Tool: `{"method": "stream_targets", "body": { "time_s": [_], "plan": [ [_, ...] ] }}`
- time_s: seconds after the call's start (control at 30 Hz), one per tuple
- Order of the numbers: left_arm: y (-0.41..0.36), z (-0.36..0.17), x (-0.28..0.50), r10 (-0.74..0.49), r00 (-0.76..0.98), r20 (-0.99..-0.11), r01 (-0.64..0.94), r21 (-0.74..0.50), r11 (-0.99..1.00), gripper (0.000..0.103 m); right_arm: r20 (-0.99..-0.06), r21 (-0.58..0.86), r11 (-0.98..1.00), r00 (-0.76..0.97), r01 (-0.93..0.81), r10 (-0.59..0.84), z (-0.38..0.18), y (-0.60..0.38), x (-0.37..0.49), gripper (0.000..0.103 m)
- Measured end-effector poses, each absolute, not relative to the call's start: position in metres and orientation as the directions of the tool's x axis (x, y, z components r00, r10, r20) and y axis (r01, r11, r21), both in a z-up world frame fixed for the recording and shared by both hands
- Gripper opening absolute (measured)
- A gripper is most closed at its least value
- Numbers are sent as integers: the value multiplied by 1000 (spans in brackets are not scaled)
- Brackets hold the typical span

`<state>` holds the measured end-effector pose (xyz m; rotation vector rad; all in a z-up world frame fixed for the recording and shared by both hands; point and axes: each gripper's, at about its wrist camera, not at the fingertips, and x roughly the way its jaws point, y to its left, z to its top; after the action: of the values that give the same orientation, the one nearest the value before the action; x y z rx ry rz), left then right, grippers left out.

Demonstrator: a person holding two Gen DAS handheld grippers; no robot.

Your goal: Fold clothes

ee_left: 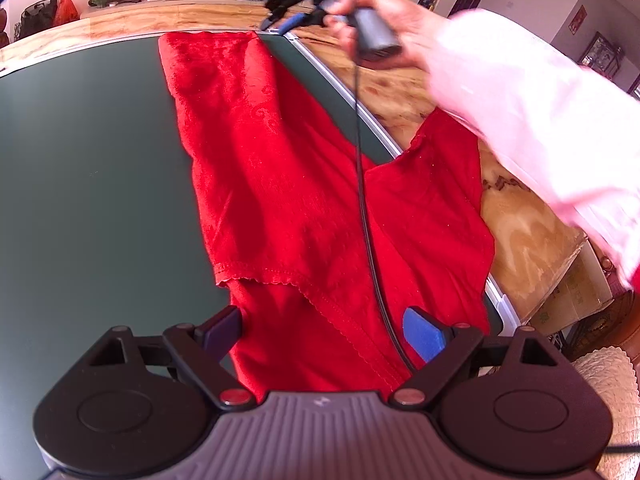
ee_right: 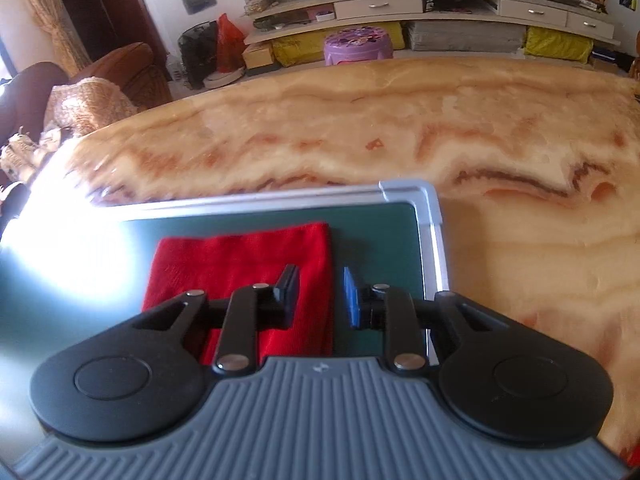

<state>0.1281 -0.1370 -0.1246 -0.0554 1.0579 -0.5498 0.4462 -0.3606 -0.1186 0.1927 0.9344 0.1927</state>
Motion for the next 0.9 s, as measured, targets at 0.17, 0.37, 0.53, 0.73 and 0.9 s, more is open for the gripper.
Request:
{"method": "stream_targets", "body": {
  "time_s": [0.17, 0.37, 0.53, 0.73, 0.9],
  "plan": [
    [-136, -123, 127, -449, 381, -808, 402, -292, 868, 92, -794, 326, 930, 485, -172, 368, -116, -373, 360, 29],
    [-138, -124, 127, -446, 376, -812, 398, -293, 869, 92, -849, 252, 923, 390, -292, 355, -118, -348, 297, 29],
    [-138, -126, 128, -425, 376, -824, 389, -275, 879, 92, -882, 182, 927, 363, -326, 301, -124, -327, 289, 29],
    [-138, -129, 129, -420, 365, -831, 381, -279, 881, 92, -891, 141, 933, 370, -330, 265, -128, -321, 280, 10],
    [-141, -130, 129, -407, 363, -838, 393, -258, 883, 94, -884, 125, 946, 400, -300, 243, -120, -328, 272, 4]
  ]
}}
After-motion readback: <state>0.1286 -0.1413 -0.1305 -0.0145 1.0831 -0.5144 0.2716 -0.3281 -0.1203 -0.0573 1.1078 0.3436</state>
